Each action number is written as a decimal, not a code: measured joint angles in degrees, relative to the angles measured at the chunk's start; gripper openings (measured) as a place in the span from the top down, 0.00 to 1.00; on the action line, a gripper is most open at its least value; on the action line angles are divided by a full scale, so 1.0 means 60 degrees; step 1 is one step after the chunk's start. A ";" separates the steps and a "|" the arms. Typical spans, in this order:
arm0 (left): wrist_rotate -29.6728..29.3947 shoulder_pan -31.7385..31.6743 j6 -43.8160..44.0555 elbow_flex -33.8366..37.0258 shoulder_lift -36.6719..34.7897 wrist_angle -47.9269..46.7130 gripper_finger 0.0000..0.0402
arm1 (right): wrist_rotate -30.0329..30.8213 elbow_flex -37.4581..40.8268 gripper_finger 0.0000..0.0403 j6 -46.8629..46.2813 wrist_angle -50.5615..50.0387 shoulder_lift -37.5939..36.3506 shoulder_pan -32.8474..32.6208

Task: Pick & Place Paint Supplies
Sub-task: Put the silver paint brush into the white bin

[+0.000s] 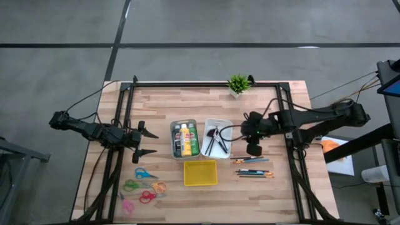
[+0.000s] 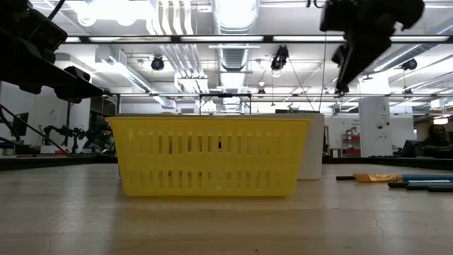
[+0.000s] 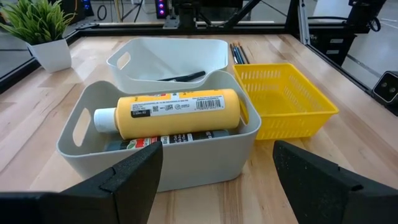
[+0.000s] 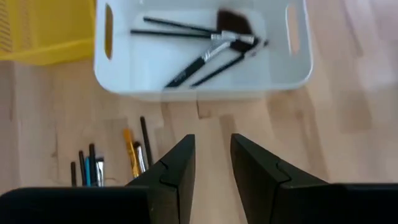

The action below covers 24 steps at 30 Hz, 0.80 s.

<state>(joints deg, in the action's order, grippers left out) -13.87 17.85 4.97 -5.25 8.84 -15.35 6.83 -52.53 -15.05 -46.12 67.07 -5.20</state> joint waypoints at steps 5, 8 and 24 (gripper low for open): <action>0.0003 0.0000 0.0000 -0.0002 0.0000 0.0000 0.24 | -0.0007 0.1378 0.75 -0.0136 0.0835 -0.0702 -0.0255; 0.0001 0.0000 0.0000 0.0001 0.0000 0.0000 0.24 | -0.0102 0.2201 0.75 -0.0145 0.1248 -0.0981 -0.0410; 0.0000 0.0000 0.0000 0.0002 0.0000 0.0000 0.24 | -0.0650 0.4215 0.75 -0.0251 0.4300 -0.0451 -0.1714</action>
<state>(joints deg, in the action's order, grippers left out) -13.87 17.85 4.97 -5.24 8.84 -15.35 2.93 -27.24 -16.55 -20.32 64.36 -15.49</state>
